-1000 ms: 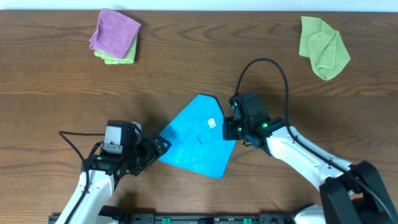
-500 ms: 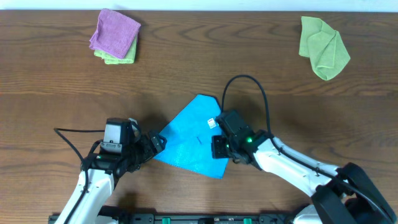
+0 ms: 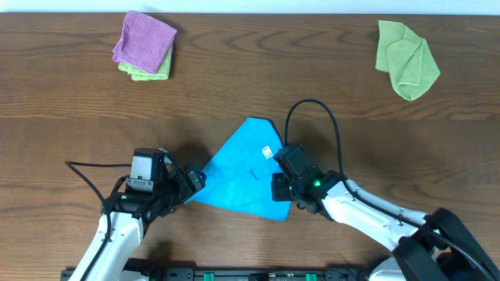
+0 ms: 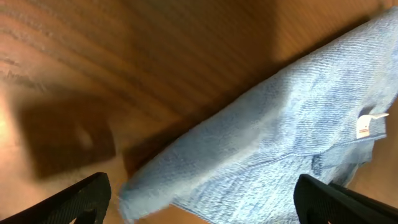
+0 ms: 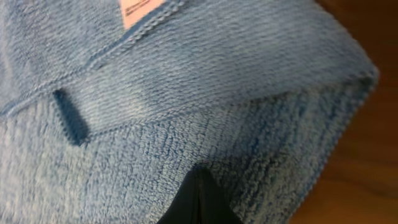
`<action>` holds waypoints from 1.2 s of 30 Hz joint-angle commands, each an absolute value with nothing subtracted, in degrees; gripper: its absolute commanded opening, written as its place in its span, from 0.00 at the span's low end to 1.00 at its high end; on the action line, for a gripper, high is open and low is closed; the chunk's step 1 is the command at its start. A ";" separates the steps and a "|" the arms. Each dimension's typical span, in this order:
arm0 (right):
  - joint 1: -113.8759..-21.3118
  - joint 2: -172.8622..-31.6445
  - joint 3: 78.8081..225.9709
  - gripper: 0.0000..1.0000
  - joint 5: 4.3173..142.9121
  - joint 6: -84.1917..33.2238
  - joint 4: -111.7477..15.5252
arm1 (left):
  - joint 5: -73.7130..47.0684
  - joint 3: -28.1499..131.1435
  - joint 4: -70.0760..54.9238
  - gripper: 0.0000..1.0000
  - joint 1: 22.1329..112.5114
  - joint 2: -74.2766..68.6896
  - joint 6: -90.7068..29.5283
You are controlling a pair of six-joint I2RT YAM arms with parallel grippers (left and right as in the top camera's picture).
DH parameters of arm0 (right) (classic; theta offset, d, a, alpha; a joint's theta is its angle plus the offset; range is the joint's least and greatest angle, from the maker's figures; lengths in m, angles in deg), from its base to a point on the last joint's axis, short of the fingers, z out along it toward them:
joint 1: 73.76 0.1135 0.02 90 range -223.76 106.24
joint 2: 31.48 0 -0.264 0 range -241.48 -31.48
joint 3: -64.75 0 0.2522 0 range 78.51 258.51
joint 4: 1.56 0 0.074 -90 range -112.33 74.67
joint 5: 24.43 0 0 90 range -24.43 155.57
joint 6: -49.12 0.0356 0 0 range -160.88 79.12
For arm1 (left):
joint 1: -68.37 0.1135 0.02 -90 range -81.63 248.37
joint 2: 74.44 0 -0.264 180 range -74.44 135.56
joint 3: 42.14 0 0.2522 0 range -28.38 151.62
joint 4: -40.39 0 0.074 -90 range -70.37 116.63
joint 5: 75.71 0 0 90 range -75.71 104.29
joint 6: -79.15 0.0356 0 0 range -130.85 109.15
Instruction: Fold the cloth
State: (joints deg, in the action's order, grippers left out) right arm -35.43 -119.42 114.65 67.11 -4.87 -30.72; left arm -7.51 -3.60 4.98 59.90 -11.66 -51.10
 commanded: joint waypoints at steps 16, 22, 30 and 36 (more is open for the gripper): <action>-48.15 -116.49 115.55 0.02 76.47 -13.24 -31.84 | -10.94 -2.49 5.48 0.95 59.70 -11.88 -52.00; -48.76 -110.96 116.29 0.24 73.93 -12.72 -30.90 | -13.30 -2.49 11.84 0.99 59.70 -11.88 -51.95; -49.90 -114.09 116.29 0.36 71.79 -12.19 -19.75 | -15.70 -2.49 13.16 0.97 59.70 -11.88 -51.76; -51.85 -121.32 116.71 0.36 71.72 -9.66 -13.24 | -15.77 -2.42 14.23 0.95 59.73 -11.88 -51.06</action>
State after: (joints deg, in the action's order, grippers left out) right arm -50.58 -118.37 115.55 72.62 -11.65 -14.03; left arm -15.16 -3.54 13.81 59.90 -11.66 -51.69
